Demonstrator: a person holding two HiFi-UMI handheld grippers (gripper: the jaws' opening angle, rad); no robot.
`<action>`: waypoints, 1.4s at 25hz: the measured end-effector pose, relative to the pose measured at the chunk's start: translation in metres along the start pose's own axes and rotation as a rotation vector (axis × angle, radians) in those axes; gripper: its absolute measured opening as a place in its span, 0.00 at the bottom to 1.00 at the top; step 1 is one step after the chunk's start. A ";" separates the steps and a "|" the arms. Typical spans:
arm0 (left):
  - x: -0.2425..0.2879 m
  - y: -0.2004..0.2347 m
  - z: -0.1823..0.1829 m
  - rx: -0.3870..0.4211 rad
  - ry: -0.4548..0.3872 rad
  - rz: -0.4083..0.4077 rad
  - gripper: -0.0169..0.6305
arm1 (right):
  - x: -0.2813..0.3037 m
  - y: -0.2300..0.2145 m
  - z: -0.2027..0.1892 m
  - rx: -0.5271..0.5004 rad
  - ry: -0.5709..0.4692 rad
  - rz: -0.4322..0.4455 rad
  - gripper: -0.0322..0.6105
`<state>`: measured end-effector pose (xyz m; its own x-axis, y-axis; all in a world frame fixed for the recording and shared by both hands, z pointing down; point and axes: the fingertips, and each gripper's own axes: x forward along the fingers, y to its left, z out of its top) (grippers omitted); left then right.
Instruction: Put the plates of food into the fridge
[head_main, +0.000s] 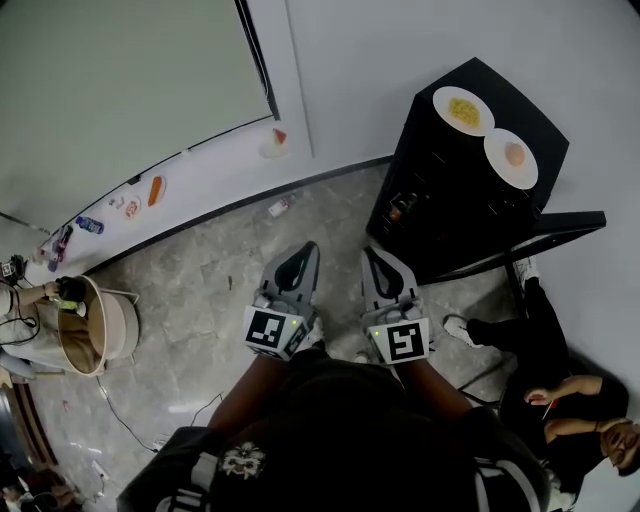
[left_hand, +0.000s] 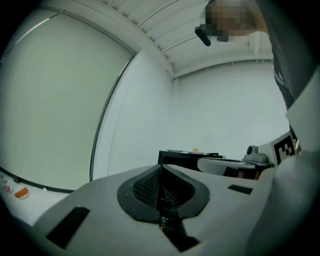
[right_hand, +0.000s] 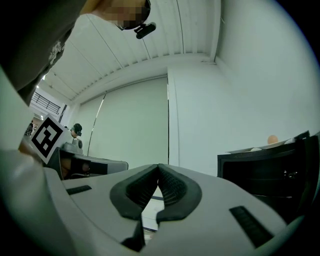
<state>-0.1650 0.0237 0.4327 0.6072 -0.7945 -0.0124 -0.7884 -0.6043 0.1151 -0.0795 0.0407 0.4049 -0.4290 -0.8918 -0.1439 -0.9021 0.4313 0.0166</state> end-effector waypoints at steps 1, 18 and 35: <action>0.004 0.003 0.002 0.009 0.003 -0.005 0.07 | 0.005 -0.001 0.000 -0.001 0.001 -0.003 0.09; 0.036 0.062 0.023 0.000 -0.029 -0.136 0.07 | 0.080 0.000 -0.001 -0.063 -0.007 -0.134 0.09; 0.070 0.065 0.035 -0.104 -0.047 -0.272 0.07 | 0.093 -0.028 0.002 -0.119 -0.006 -0.259 0.09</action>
<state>-0.1774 -0.0737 0.4042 0.7873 -0.6080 -0.1027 -0.5818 -0.7877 0.2029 -0.0941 -0.0540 0.3889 -0.1832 -0.9693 -0.1640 -0.9810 0.1695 0.0941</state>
